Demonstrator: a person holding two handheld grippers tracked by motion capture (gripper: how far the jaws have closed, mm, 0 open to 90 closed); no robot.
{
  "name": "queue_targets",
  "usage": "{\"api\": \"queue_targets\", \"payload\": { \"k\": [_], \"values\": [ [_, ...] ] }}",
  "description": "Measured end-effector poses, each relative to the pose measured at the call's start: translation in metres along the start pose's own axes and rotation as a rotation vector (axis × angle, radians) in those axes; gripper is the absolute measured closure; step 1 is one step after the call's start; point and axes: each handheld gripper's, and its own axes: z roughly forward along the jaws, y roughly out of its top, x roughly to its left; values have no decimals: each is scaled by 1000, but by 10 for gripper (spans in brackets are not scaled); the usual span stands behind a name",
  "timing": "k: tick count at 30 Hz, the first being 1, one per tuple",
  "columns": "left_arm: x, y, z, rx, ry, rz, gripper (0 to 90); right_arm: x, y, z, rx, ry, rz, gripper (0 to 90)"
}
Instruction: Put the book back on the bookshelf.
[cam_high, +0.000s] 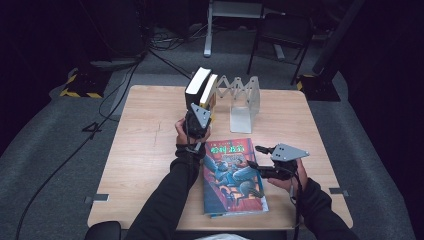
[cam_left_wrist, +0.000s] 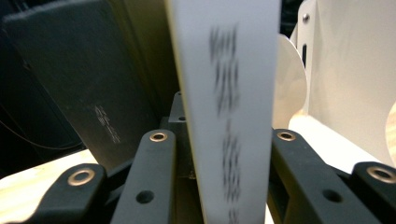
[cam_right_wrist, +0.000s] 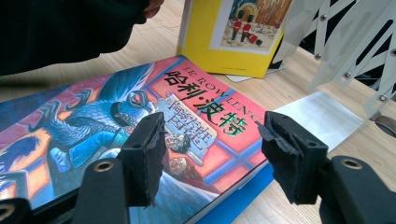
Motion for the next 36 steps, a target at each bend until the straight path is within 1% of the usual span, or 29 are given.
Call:
{"api": "queue_targets", "payload": {
  "k": [1, 3, 5, 6, 8, 11, 13, 16, 18, 20, 22, 24, 27, 28, 29, 31, 32, 33, 35, 36],
  "values": [
    [0, -2, -1, 0, 3, -3, 718, 0, 0, 0, 1, 0, 1, 401],
    [1, -5, -3, -6, -8, -20, 716, 1, 0, 1, 5, 2, -3, 398],
    [-1, -6, -6, 17, -4, -5, 708, 1, 0, 1, 11, 8, -1, 395],
    [-1, -8, -6, 29, -9, 1, 686, 2, -1, 2, 16, 11, -3, 394],
    [-1, -13, -7, 48, -15, 0, 678, 2, -1, 2, 20, 11, -7, 394],
    [-2, -18, -8, 56, -1, 1, 708, 2, -1, 2, 20, 15, -8, 393],
    [-2, -17, -7, 67, 9, -14, 720, 2, -1, 3, 23, 15, -5, 392],
    [-5, -15, -3, 66, 21, -10, 731, 2, -1, 4, 29, 18, -4, 392],
    [-6, -14, -1, 65, 19, -14, 734, 3, 0, 4, 30, 20, -4, 391],
    [-6, -14, 2, 60, 16, -28, 734, 3, 0, 4, 29, 21, -5, 391],
    [-7, -13, 4, 62, 23, -26, 734, 3, -1, 4, 28, 21, -5, 391],
    [-7, -13, 6, 55, 17, -33, 733, 2, -1, 4, 25, 24, -3, 391],
    [-6, -14, 5, 50, -7, -36, 730, 2, -1, 3, 25, 22, -6, 391],
    [-4, -15, 4, 47, -19, -47, 723, 2, -1, 3, 25, 20, -8, 391],
    [-2, -15, 2, 46, -36, -56, 701, 2, -1, 3, 23, 23, -5, 390],
    [2, -17, -1, 42, -65, -59, 686, 2, -1, 2, 25, 23, -4, 388],
    [3, -17, -3, 43, -77, -67, 670, 1, -1, 2, 25, 24, -1, 388],
    [3, -17, -3, 43, -77, -67, 656, 1, -1, 2, 25, 24, -1, 388],
    [7, -20, -10, 39, -118, -75, 614, 1, -2, 1, 24, 22, 3, 384],
    [7, -20, -10, 39, -118, -75, 605, 1, -2, 1, 24, 23, 3, 384]
  ]
}}
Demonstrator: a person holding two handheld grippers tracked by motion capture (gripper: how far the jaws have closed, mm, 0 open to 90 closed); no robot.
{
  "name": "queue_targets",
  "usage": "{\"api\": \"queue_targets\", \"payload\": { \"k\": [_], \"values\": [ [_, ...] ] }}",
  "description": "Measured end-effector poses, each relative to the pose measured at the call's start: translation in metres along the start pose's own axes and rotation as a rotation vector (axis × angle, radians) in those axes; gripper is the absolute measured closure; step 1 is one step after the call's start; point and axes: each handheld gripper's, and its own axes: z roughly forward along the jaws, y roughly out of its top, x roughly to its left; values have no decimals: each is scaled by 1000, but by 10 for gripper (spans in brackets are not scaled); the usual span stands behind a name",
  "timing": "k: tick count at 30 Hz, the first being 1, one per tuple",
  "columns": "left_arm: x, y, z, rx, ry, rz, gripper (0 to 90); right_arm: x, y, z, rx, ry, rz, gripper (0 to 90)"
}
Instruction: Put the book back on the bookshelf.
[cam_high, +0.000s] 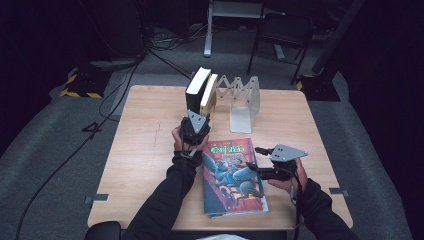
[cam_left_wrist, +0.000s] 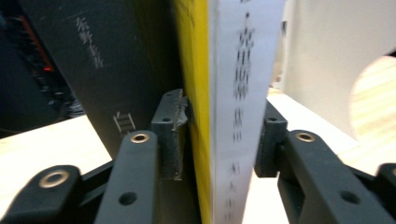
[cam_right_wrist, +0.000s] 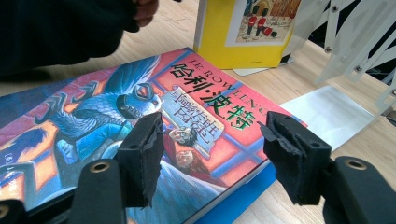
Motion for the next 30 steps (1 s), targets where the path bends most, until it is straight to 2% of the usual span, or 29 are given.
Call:
{"api": "queue_targets", "payload": {
  "k": [6, 9, 12, 13, 16, 17, 21, 27, 30],
  "values": [
    [12, -12, -15, 19, -84, 0, 566, -1, -3, -4, 2, 4, 10, 382],
    [16, -17, -20, 34, -114, 25, 616, -2, -5, -5, 4, 7, 17, 382],
    [19, -20, -22, 43, -135, 32, 625, -1, -6, -5, 5, 10, 17, 382],
    [22, -23, -26, 65, -153, 38, 625, -1, -7, -5, 10, 13, 17, 381],
    [25, -27, -28, 85, -174, 44, 640, 0, -9, -6, 11, 19, 16, 380],
    [26, -29, -29, 88, -182, 51, 668, 0, -9, -6, 16, 19, 19, 380],
    [23, -33, -26, 113, -195, 73, 752, 1, -10, -4, 26, 24, 12, 380],
    [18, -36, -16, 129, -182, 75, 738, 2, -10, -2, 32, 25, 13, 380],
    [18, -34, -12, 138, -163, 76, 739, 1, -11, -2, 32, 26, 13, 380]
  ]
}}
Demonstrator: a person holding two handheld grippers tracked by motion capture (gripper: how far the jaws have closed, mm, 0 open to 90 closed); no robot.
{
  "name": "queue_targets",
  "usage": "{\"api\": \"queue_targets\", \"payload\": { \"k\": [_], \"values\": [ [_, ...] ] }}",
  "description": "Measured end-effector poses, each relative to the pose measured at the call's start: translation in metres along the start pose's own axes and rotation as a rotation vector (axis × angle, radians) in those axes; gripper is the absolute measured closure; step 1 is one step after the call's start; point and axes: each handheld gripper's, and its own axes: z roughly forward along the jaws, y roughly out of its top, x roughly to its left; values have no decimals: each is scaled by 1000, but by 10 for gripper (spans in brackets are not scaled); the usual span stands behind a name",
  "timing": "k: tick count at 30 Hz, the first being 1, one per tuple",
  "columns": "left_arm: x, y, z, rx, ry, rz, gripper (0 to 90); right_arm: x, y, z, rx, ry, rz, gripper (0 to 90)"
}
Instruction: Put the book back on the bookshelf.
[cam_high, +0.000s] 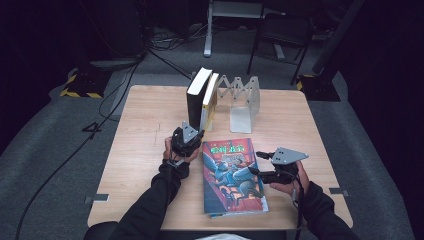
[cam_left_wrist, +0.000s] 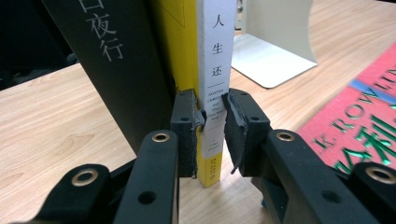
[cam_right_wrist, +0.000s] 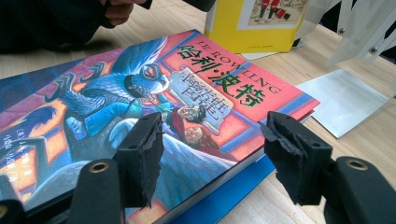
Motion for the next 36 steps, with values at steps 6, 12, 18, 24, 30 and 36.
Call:
{"api": "queue_targets", "payload": {
  "k": [6, 12, 18, 24, 30, 36],
  "values": [
    [2, 3, 7, -1, 30, -21, 738, 1, 0, 1, 4, 0, -1, 380],
    [-4, 4, 10, -9, 19, -28, 742, 2, 0, 3, 12, 3, -8, 379],
    [-9, 7, 16, -7, 36, -35, 743, 1, 0, 3, 15, -1, -7, 380],
    [-6, 13, 24, 7, 70, -57, 742, 2, 0, 4, 16, 1, -15, 380],
    [-4, 16, 30, 10, 91, -85, 743, 1, 0, 3, 14, -2, -11, 380],
    [-4, 18, 34, 17, 100, -84, 744, 1, 0, 3, 16, -4, -8, 379]
  ]
}}
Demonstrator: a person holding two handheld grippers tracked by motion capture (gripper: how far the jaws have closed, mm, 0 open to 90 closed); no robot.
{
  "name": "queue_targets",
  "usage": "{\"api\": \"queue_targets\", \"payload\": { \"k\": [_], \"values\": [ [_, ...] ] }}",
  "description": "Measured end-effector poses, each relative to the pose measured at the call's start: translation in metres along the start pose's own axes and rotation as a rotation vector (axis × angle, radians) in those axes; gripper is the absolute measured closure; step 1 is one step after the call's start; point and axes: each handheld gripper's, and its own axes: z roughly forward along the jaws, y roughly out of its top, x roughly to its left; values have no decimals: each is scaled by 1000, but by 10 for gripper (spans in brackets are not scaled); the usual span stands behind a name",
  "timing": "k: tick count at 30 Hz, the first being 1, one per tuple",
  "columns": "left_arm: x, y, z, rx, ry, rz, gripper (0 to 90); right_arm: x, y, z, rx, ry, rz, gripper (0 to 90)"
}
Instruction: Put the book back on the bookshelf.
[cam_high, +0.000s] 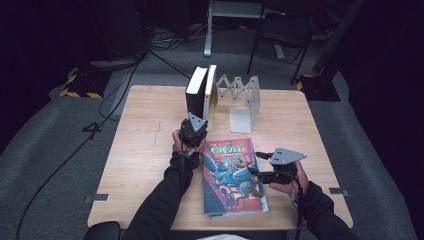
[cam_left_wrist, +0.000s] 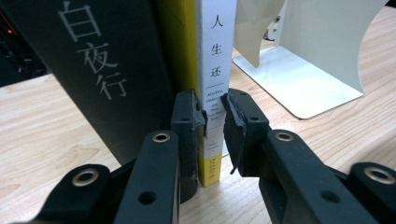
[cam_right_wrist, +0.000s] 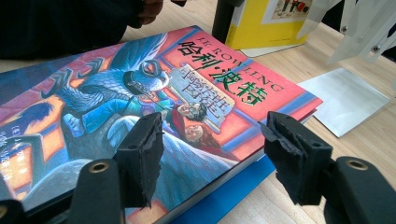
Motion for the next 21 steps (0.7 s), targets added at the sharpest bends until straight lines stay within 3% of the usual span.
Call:
{"api": "queue_targets", "payload": {
  "k": [4, 9, 12, 16, 18, 21],
  "values": [
    [-1, 2, 2, 8, 5, -5, 743, 0, 0, -1, 2, -3, -1, 380],
    [3, 1, -2, 11, -25, -12, 744, -1, -2, -3, 6, -8, 5, 379],
    [4, 0, -6, 12, -44, 15, 785, -2, -2, -4, 3, -10, 7, 379],
    [5, 0, -11, 16, -78, 37, 770, -1, -1, -5, 4, -12, 7, 379],
    [2, -1, -16, 24, -97, 73, 772, -1, -1, -5, 7, -11, 2, 379],
    [3, -2, -21, 25, -118, 81, 763, 0, -1, -6, 7, -11, 2, 379]
  ]
}}
